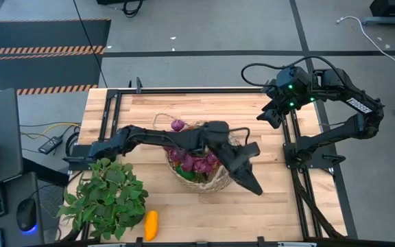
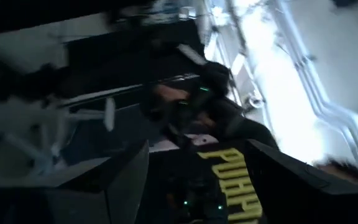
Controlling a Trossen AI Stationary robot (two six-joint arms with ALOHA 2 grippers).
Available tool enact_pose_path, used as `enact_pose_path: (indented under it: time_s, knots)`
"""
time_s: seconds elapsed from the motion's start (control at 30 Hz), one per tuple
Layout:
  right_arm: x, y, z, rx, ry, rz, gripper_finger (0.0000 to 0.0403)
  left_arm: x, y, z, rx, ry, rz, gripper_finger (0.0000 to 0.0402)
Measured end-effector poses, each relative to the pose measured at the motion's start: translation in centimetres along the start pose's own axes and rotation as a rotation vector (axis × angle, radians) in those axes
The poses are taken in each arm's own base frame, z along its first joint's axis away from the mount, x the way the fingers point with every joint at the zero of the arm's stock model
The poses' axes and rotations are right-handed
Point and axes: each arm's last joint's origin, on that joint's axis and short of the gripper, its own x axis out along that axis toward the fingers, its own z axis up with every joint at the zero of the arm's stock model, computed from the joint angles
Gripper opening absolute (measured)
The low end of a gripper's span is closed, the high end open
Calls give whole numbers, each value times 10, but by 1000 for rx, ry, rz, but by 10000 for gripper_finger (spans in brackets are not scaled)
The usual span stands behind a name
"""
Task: Build produce basket
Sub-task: Put the yellow mango into the brown basket
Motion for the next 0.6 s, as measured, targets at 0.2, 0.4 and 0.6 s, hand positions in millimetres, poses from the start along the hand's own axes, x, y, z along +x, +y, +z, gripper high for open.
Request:
enact_pose_path:
  time_s: [0.2,0.4,0.6]
  knots:
    - [0,-1,-1,-46,2,-19,238,-28,-50,6,315,-58,-68,253]
    - [-4,-2,-3,-101,-11,-25,238,-78,-112,-4,670,-199,157,224]
    - [-8,-3,-5,-134,-23,-13,238,-113,-145,-46,895,-219,592,196]
